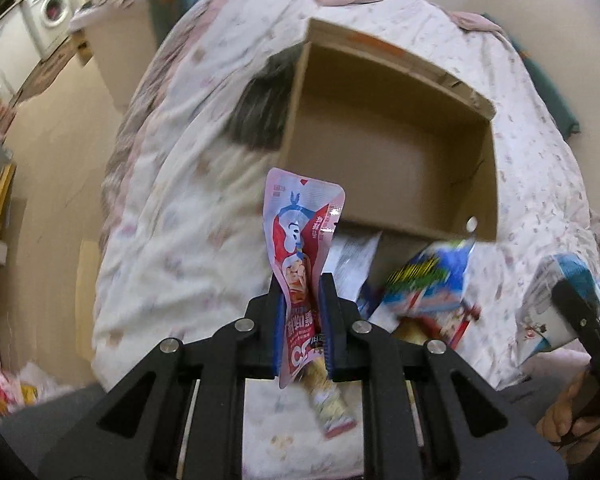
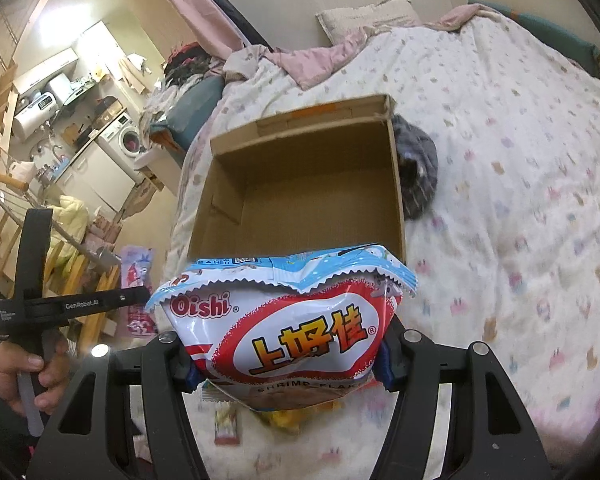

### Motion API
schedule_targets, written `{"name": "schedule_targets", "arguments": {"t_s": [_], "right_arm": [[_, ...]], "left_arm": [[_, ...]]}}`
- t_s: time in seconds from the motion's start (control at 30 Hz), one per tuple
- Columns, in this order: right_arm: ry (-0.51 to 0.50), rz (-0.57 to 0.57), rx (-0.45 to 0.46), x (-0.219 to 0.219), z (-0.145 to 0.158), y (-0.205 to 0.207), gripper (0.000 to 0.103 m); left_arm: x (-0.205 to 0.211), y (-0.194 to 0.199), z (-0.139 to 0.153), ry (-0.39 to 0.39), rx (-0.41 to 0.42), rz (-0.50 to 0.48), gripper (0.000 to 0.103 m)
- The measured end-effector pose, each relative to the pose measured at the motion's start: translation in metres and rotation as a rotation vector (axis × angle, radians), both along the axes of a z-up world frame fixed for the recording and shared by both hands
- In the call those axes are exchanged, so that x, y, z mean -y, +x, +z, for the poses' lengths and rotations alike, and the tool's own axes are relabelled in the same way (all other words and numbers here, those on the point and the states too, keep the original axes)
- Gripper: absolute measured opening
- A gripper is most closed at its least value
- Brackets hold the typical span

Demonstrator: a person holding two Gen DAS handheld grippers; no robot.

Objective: Organize snacks
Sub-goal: 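Carry both packets into the cardboard box and open both tools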

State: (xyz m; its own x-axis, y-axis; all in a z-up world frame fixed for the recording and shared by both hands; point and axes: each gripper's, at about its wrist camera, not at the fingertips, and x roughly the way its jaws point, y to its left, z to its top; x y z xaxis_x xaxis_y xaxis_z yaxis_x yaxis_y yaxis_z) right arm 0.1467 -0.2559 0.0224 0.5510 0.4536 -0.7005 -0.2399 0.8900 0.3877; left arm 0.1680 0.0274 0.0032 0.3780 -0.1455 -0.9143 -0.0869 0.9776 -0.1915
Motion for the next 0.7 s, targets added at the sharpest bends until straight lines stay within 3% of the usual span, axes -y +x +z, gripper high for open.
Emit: {"name": "schedule_targets", "arguments": {"t_s": [0.27,0.53,0.7], "right_arm": [[-0.051,-0.004,0.014,-0.014,0.0,0.062,0.065],[-0.04,-0.033,0.016,-0.015,-0.033,0.106,0.065],[-0.058,-0.064,-0.031,-0.015,-0.054,0.119,0.065]], "left_arm": [[0.029,0.062,0.0,0.032,0.042,-0.059,0.013],[0.044,0.094,-0.025,0.056,0.049,-0.077,0.013],[0.045,0.103,-0.036,0.052,0.054,-0.078,0.013]]}}
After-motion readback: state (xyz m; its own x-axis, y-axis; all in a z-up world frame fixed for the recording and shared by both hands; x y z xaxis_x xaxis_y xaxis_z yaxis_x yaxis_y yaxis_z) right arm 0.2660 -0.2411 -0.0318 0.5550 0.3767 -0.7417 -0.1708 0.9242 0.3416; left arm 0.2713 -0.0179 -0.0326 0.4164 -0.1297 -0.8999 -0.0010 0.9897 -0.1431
